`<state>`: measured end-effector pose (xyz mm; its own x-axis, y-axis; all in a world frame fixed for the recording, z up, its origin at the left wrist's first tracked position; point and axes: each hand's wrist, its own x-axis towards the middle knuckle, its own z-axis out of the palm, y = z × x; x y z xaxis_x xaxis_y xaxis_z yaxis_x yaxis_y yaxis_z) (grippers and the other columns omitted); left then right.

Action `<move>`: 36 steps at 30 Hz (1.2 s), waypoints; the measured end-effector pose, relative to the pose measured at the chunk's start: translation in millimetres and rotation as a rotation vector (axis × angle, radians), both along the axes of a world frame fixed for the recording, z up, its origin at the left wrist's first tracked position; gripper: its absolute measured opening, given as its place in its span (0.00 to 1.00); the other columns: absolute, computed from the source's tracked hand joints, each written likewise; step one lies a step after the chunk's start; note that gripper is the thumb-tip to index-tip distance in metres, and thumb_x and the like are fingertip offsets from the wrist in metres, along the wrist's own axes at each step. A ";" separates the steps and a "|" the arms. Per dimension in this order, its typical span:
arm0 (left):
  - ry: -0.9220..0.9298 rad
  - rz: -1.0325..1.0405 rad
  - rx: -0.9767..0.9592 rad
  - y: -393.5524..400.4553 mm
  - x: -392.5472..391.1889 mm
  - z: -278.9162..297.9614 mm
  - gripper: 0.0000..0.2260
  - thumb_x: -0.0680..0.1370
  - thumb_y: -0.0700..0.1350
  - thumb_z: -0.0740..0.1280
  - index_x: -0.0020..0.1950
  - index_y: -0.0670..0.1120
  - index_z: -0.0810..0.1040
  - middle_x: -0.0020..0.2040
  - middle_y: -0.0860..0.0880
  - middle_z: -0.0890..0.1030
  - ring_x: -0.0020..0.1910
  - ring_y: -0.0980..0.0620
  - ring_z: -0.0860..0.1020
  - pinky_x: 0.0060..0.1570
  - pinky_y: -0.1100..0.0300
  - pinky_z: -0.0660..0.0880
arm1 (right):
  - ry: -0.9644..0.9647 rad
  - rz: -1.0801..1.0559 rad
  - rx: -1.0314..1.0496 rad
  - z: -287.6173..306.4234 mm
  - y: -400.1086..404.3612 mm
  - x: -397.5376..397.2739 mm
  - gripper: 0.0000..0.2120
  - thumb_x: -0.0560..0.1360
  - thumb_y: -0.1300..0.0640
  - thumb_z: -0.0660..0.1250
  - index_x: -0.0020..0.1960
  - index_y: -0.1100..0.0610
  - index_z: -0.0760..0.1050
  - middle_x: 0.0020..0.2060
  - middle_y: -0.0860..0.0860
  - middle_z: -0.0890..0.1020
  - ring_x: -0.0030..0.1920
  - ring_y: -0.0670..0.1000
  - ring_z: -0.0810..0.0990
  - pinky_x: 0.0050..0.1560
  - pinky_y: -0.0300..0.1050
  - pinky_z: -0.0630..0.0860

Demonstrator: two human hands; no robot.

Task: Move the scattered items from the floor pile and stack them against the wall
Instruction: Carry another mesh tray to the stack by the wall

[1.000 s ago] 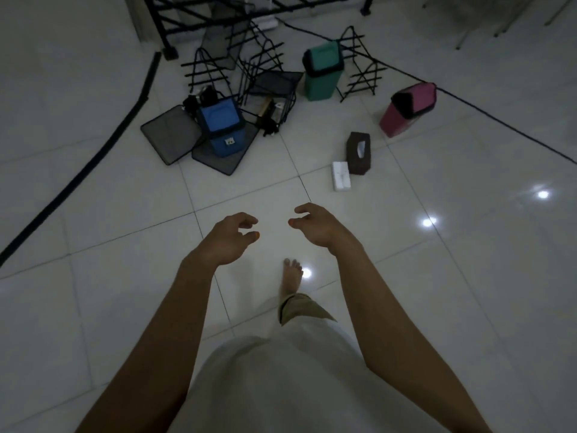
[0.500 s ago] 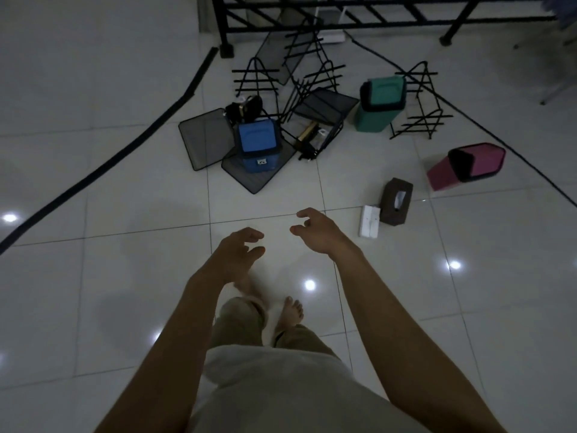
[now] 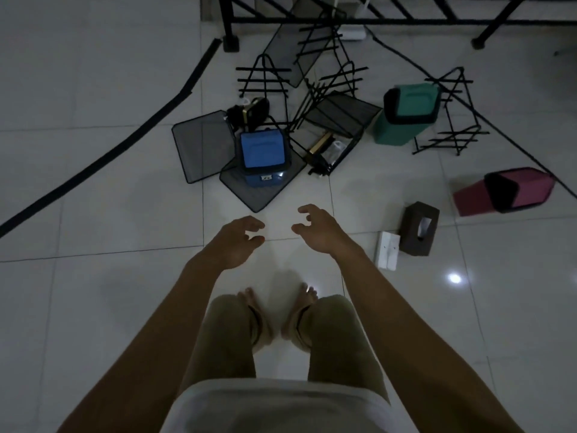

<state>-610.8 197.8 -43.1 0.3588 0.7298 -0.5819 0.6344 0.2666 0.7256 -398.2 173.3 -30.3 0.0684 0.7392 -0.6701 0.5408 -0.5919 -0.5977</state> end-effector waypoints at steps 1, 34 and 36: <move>0.012 -0.011 0.023 10.2 3.0 -17.5 0.12 0.78 0.44 0.67 0.62 0.51 0.74 0.61 0.51 0.74 0.55 0.52 0.75 0.53 0.63 0.70 | -0.005 0.012 0.016 -16.1 10.5 3.6 0.26 0.80 0.51 0.64 0.75 0.53 0.62 0.70 0.57 0.67 0.66 0.53 0.70 0.56 0.38 0.66; -0.363 0.645 0.441 215.1 27.4 -395.8 0.25 0.76 0.35 0.69 0.66 0.44 0.59 0.55 0.53 0.68 0.51 0.62 0.70 0.48 0.73 0.72 | 0.031 -0.173 0.528 -409.9 205.8 29.8 0.47 0.73 0.56 0.73 0.80 0.51 0.44 0.75 0.52 0.55 0.74 0.51 0.58 0.67 0.41 0.59; -0.411 0.639 0.363 219.6 29.2 -396.1 0.37 0.75 0.39 0.72 0.76 0.45 0.52 0.68 0.49 0.64 0.64 0.54 0.69 0.61 0.61 0.71 | 0.079 -0.247 0.512 -414.6 211.8 31.2 0.49 0.72 0.56 0.74 0.80 0.51 0.42 0.78 0.51 0.52 0.76 0.51 0.55 0.73 0.46 0.58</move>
<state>-581.6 417.5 -439.2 -0.0546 0.9812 -0.1854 0.1075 0.1903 0.9758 -367.0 385.1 -444.9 0.2443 0.9393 -0.2408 0.3654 -0.3192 -0.8744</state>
